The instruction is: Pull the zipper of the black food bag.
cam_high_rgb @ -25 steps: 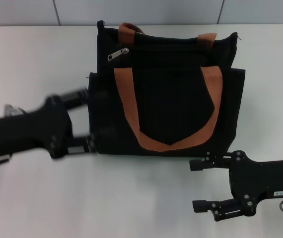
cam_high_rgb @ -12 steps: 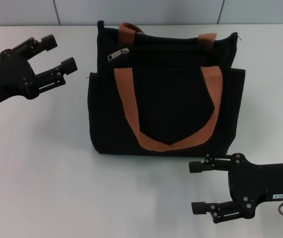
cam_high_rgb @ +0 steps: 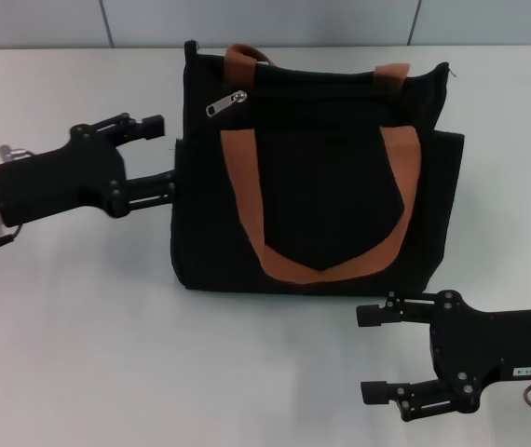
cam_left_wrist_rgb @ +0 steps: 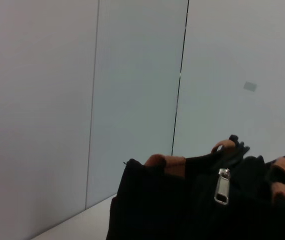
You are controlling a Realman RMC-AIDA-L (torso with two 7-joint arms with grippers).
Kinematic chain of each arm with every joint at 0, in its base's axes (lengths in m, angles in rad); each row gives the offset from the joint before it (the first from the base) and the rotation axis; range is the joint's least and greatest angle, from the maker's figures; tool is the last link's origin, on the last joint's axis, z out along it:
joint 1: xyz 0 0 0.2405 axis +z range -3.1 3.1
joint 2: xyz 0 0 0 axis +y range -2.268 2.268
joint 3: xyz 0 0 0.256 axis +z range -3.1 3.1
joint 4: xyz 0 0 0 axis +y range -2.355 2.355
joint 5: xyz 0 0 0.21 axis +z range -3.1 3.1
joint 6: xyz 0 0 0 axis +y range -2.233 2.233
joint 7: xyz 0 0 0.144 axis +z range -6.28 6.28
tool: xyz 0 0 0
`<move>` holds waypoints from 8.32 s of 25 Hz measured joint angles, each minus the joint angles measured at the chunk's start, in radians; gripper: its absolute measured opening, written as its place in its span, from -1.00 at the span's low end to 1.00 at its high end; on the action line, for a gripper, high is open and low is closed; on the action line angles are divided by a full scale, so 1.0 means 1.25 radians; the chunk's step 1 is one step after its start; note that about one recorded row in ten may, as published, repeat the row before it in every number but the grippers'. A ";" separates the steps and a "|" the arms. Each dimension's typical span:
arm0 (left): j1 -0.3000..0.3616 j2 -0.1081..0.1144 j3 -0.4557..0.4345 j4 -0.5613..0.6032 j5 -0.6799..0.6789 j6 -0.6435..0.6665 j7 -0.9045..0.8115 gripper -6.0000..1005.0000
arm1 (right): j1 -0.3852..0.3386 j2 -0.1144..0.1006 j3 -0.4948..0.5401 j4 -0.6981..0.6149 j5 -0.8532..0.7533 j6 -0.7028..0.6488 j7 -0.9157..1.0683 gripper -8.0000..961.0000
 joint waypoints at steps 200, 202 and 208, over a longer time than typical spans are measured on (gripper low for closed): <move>-0.009 -0.036 0.063 -0.032 -0.171 -0.057 0.169 -0.94 | 0.269 -0.012 -0.171 -0.116 0.258 0.297 1.131 -0.26; -0.009 -0.036 0.063 -0.032 -0.171 -0.057 0.169 -0.94 | 0.265 -0.012 -0.173 -0.124 0.257 0.293 1.135 -0.26; -0.009 -0.036 0.063 -0.034 -0.171 -0.056 0.168 -0.94 | 0.269 -0.008 -0.173 -0.124 0.231 0.301 1.135 -0.26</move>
